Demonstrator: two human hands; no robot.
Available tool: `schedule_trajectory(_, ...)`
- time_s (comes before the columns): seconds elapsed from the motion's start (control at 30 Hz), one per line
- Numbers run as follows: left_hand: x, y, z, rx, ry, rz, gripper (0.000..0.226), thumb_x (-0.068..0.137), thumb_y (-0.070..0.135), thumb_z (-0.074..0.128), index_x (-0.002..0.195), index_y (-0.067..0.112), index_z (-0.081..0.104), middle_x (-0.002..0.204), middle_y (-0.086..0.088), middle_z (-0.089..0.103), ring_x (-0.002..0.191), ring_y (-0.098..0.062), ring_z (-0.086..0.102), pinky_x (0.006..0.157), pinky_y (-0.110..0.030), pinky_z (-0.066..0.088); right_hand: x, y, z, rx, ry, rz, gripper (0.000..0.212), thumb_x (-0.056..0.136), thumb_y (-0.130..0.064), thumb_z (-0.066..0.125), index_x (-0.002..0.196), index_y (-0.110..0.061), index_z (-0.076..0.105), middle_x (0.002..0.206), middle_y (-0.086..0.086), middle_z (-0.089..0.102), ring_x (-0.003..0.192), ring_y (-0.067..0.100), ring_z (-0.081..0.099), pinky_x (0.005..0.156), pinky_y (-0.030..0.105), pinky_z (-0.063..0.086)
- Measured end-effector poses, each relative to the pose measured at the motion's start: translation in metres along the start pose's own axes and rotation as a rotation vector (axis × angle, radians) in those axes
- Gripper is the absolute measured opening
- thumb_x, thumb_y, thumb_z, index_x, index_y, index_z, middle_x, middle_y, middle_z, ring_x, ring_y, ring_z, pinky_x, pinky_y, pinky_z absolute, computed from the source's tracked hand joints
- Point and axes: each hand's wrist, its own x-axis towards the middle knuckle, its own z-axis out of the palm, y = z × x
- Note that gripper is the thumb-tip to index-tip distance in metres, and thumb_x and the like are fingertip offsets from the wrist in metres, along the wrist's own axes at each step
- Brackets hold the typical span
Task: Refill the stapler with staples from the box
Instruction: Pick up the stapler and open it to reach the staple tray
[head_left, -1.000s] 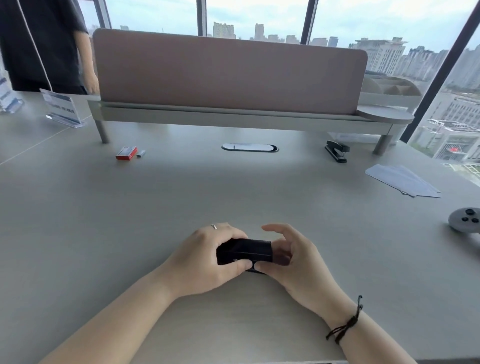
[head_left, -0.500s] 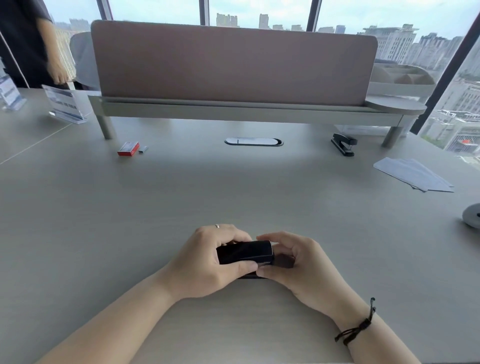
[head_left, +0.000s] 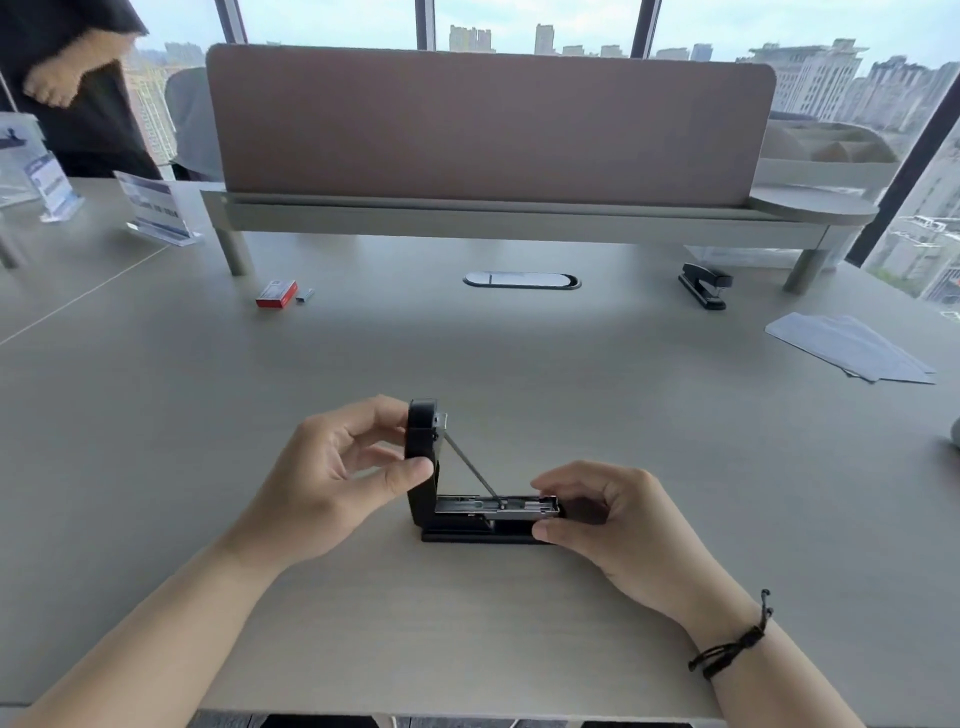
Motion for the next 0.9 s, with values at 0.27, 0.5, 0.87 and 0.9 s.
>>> schedule_trajectory(0.27, -0.026, -0.008, -0.043, 0.173, -0.005, -0.088, 0.028, 0.073, 0.029, 0.079, 0.096, 0.017, 0.07, 0.086, 0.01, 0.074, 0.086, -0.004, 0.069, 0.082, -0.011, 0.049, -0.002, -0.001, 0.001, -0.006, 0.019, 0.014, 0.033, 0.073, -0.027, 0.086, 0.098, -0.044, 0.073, 0.095, -0.019, 0.079, 0.09, 0.0, 0.073, 0.085, 0.033, 0.06)
schedule_trajectory(0.5, -0.041, -0.021, -0.058, 0.348, -0.055, -0.229, 0.05, 0.059, 0.065, 0.081, 0.095, 0.031, 0.071, 0.081, 0.008, 0.072, 0.072, -0.002, 0.063, 0.068, -0.013, 0.047, -0.003, -0.004, 0.0, -0.017, 0.015, 0.02, 0.032, 0.074, -0.028, 0.085, 0.099, -0.046, 0.073, 0.094, -0.02, 0.079, 0.087, 0.003, 0.074, 0.082, 0.036, 0.061)
schedule_trajectory(0.87, -0.039, -0.028, -0.058, 0.564, -0.091, -0.225, 0.024, 0.069, 0.036, 0.083, 0.089, 0.032, 0.07, 0.105, 0.012, 0.066, 0.092, -0.009, 0.064, 0.078, -0.018, 0.047, -0.004, -0.005, -0.001, 0.013, -0.002, 0.018, 0.037, 0.073, -0.026, 0.085, 0.101, -0.047, 0.073, 0.095, -0.02, 0.078, 0.09, 0.006, 0.074, 0.091, 0.035, 0.058)
schedule_trajectory(0.9, -0.038, -0.027, -0.059, 0.536, -0.093, -0.238, 0.027, 0.069, 0.034, 0.086, 0.091, 0.032, 0.072, 0.107, 0.013, 0.066, 0.096, -0.009, 0.065, 0.082, -0.019, 0.048, -0.004, -0.007, -0.001, 0.035, -0.019, 0.015, 0.039, 0.074, -0.024, 0.085, 0.103, -0.047, 0.073, 0.095, -0.018, 0.079, 0.089, 0.012, 0.075, 0.09, 0.038, 0.058)
